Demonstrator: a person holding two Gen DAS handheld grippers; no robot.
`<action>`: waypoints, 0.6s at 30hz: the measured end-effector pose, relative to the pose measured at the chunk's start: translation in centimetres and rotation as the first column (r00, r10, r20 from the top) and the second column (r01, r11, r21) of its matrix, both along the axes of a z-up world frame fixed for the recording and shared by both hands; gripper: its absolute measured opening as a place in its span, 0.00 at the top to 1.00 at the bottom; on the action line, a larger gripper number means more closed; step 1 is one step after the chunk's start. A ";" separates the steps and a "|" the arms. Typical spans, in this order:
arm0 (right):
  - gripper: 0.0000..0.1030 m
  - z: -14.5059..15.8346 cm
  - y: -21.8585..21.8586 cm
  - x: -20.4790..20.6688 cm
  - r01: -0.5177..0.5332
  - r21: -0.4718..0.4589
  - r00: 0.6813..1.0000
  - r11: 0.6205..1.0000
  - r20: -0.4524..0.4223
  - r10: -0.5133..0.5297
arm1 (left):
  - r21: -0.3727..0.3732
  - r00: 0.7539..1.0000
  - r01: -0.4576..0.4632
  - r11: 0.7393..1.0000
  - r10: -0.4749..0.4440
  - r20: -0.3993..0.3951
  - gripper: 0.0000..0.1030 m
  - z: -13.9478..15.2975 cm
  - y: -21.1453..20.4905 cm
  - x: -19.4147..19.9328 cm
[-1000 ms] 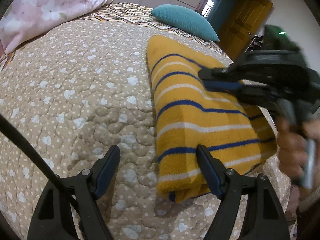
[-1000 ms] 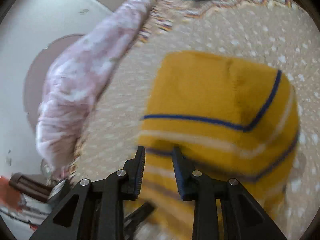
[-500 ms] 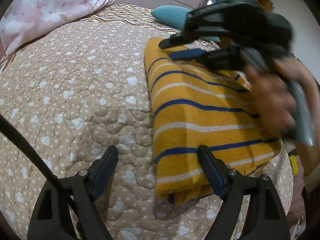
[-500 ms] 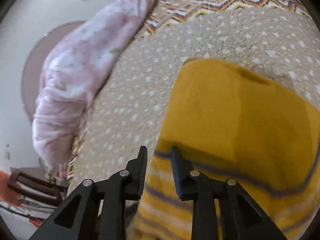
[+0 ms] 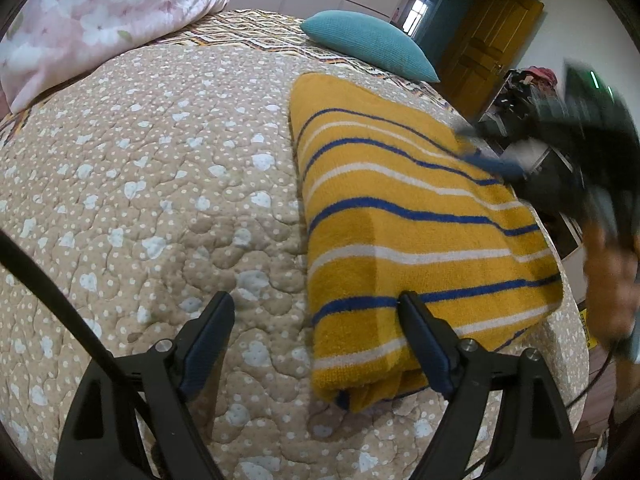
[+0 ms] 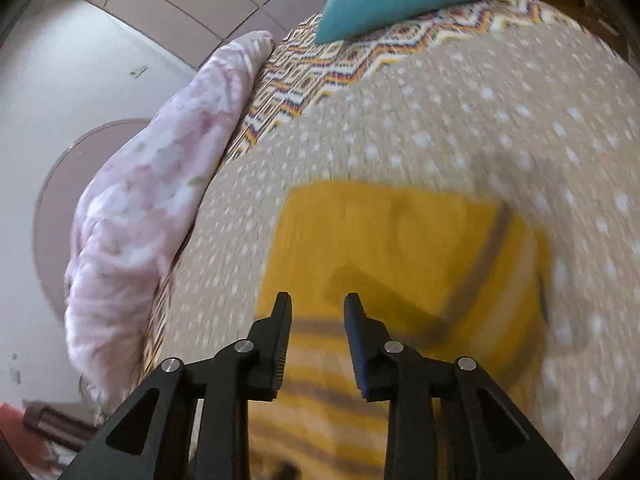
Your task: Fold small clothes
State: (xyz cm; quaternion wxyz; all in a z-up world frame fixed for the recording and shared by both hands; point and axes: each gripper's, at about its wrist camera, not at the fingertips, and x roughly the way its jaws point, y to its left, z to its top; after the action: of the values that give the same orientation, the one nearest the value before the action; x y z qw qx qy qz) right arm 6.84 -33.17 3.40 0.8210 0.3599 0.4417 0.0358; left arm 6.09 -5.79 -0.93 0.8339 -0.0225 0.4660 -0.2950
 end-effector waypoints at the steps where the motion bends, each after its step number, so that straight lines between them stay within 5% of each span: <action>1: 0.70 -0.7 -0.7 -1.2 0.009 -0.011 1.000 1.000 -0.014 -0.009 | 0.001 1.000 0.001 1.000 -0.001 0.001 0.18 0.0 0.0 -0.1; 5: 0.83 -2.1 -4.0 -4.7 0.105 0.064 0.994 0.992 -0.031 -0.104 | 0.009 1.000 0.001 1.000 -0.001 0.010 0.18 0.0 -0.1 -0.3; 11: 0.70 0.4 -1.2 -8.8 0.052 0.067 0.995 0.996 0.086 -0.057 | 0.009 1.000 0.001 1.000 -0.001 0.012 0.17 0.0 -0.1 -0.3; 14: 0.66 -1.9 0.5 -9.3 -0.016 0.062 1.000 0.998 0.019 0.015 | 0.008 1.000 0.002 1.000 -0.002 0.010 0.17 0.0 -0.1 -0.4; 16: 0.80 -4.1 0.3 -9.8 -0.015 0.073 0.999 0.997 -0.051 0.019 | 0.010 1.000 0.004 1.000 -0.004 0.012 0.17 -0.1 -0.2 -0.4; 18: 0.83 -4.3 -0.5 -10.6 0.038 0.098 0.998 0.994 -0.060 -0.032 | 0.010 1.000 0.004 1.000 -0.004 0.014 0.17 -0.1 -0.2 -0.5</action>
State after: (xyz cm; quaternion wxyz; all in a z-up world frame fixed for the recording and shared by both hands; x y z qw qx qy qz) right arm -3.74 -33.68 -0.93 0.7893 0.4089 0.4569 0.0327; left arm 5.60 -6.01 -1.01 0.8365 -0.0156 0.4617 -0.2946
